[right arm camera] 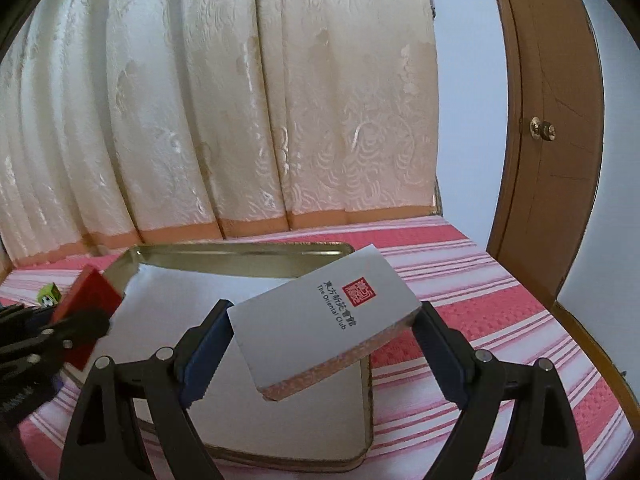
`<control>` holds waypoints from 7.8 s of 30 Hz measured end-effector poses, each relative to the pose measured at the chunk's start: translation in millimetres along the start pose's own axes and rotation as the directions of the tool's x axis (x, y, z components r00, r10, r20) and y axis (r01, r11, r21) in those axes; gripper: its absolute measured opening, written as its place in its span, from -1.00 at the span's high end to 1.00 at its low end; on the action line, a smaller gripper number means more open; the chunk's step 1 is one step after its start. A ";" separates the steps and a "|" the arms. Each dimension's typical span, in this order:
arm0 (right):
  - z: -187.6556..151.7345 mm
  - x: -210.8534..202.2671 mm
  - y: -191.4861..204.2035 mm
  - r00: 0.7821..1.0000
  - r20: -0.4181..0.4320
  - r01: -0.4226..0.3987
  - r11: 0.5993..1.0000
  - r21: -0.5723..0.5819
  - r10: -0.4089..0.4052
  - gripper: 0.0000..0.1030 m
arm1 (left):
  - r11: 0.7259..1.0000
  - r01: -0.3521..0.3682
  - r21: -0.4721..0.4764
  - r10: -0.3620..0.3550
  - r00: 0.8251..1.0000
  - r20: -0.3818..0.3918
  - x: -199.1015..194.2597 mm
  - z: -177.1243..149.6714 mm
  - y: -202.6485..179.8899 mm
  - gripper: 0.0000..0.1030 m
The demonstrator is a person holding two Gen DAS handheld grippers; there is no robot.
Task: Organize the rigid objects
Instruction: 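Carry both held objects into the gold tin tray and open both tools, then withdraw both tools from the tray back toward the remaining objects, then close the left tool on the white block while the right tool grips the purple cube, then carry the white block and purple cube into the tin tray and release both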
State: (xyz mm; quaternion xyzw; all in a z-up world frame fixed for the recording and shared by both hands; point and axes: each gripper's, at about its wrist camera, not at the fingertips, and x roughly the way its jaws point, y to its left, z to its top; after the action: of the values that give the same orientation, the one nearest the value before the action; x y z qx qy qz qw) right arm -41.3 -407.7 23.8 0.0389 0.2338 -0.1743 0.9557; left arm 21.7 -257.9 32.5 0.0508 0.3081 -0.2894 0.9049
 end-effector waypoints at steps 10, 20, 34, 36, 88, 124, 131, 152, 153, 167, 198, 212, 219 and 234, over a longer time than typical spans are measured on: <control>-2.9 19.4 2.4 0.997 -0.080 0.020 1.000 -0.019 -0.022 -0.76 | 1.000 -0.014 0.003 0.014 0.997 -0.073 38.9 -5.4 -6.0 0.59; -4.7 25.8 -3.0 0.993 -0.109 -0.038 0.999 0.040 0.042 -0.79 | 0.998 -0.064 0.010 0.065 0.995 -0.080 44.9 -11.4 -2.7 0.32; 0.3 -3.5 -28.6 0.989 0.078 -0.137 0.969 0.207 0.123 -0.81 | 0.983 -0.179 0.042 0.174 0.979 0.111 -4.6 -22.4 0.4 -0.99; 1.2 -14.8 -35.2 0.987 0.138 -0.109 0.968 0.227 0.078 -0.81 | 0.980 -0.196 0.030 0.190 0.973 0.133 -13.2 -25.5 6.4 -0.99; -38.3 -77.2 77.0 0.983 0.184 -0.021 0.987 0.157 -0.009 -0.81 | 0.955 -0.262 -0.135 0.272 0.960 0.061 -86.6 -76.1 126.5 -0.99; -59.5 -58.3 235.1 0.951 -0.146 -0.288 0.951 -0.116 0.271 -0.81 | 0.880 -0.295 -0.372 0.264 0.955 -0.132 -130.7 -134.1 247.0 -0.99; -65.8 -31.0 262.4 0.915 -0.297 -0.323 0.936 -0.139 0.272 -0.81 | 0.848 -0.276 -0.452 0.217 0.960 -0.178 -133.3 -148.4 265.9 -0.99; -69.2 -4.2 296.2 0.880 -0.404 -0.357 0.908 -0.220 0.248 -0.08 | 0.841 -0.408 -0.355 0.331 0.907 -0.259 -116.6 -140.4 257.2 -0.08; -69.4 -4.7 295.3 0.877 -0.406 -0.366 0.906 -0.214 0.258 -0.08 | 0.843 -0.401 -0.358 0.325 0.911 -0.255 -117.2 -140.4 257.4 -0.07; -53.4 -40.2 271.4 0.817 -0.251 -0.548 0.834 -0.062 0.519 -0.07 | 0.812 -0.318 -0.489 0.288 0.948 -0.138 -142.4 -147.4 269.1 0.09; -29.9 -84.7 236.6 0.870 0.052 -0.481 0.867 -0.129 0.490 -0.07 | 0.838 -0.321 -0.442 0.398 0.913 0.091 -175.9 -132.7 235.5 0.11; -24.5 -78.1 202.1 0.897 0.085 -0.424 0.898 -0.114 0.434 -0.08 | 0.889 -0.285 -0.359 0.354 0.925 0.141 -162.5 -103.0 194.4 0.11; -21.2 -72.6 185.1 0.916 0.097 -0.379 0.918 -0.117 0.390 -0.08 | 0.916 -0.254 -0.311 0.317 0.933 0.170 -152.3 -84.6 169.3 0.11; -2.0 -44.9 124.5 0.954 0.104 -0.279 0.959 -0.050 0.283 -0.08 | 0.957 -0.173 -0.231 0.221 0.954 0.202 -113.5 -43.8 116.3 0.11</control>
State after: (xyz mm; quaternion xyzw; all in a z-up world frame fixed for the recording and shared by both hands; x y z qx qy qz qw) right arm -35.7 -276.7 41.7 0.0454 0.1759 -0.0345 0.9827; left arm -9.8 -94.0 53.9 -0.0480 0.2255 -0.1668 0.9587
